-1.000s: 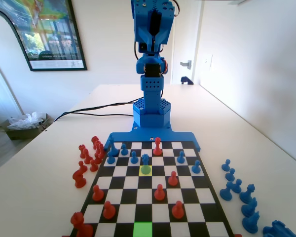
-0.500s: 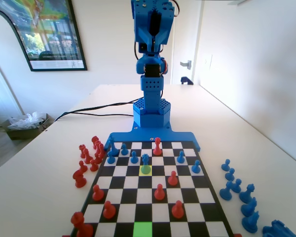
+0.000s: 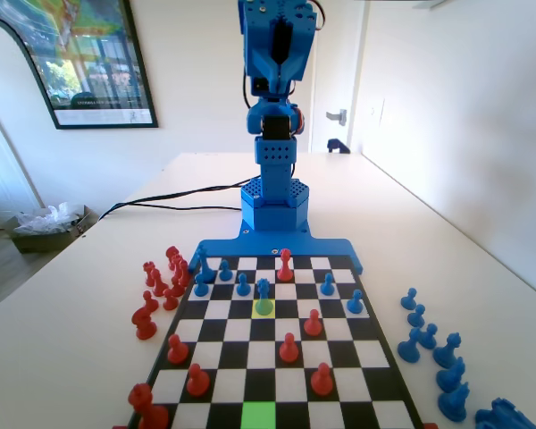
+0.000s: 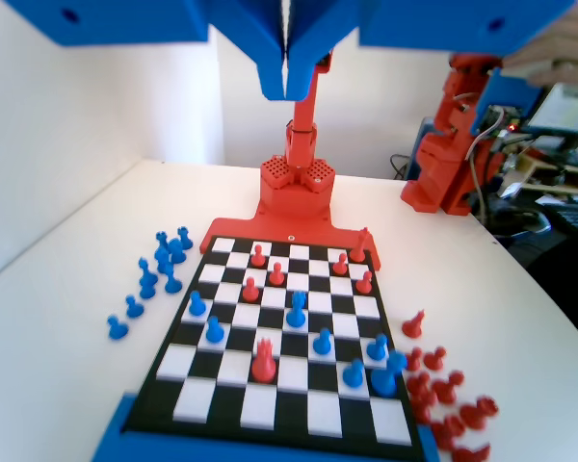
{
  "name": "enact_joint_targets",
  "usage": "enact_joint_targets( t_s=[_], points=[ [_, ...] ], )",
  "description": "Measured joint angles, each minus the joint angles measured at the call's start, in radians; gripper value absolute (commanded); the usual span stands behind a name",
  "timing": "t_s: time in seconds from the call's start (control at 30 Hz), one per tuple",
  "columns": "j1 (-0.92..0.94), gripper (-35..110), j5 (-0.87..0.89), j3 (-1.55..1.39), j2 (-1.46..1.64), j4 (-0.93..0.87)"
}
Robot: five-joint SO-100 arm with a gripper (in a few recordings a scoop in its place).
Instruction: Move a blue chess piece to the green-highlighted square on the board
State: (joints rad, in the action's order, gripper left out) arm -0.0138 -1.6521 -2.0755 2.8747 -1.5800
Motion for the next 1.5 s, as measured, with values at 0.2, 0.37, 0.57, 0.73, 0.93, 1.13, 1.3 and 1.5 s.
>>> enact_joint_targets(
  t_s=[0.2,0.37,0.57,0.73,0.93,1.13,1.3,1.5],
  points=[
    [-0.011,1,0.040,0.158,-0.212,-0.029],
    [-0.002,1,0.058,0.241,-0.399,-0.040],
    [0.021,2,0.055,0.299,-0.632,-0.038],
    [0.072,3,0.035,0.313,-0.816,0.002],
    [0.166,4,-0.012,0.308,-0.982,0.124],
    [0.233,6,-0.051,0.238,-1.137,0.321],
    [0.229,10,-0.078,0.080,-1.220,0.512],
    [0.202,12,-0.086,-0.057,-1.249,0.684]
  ],
)
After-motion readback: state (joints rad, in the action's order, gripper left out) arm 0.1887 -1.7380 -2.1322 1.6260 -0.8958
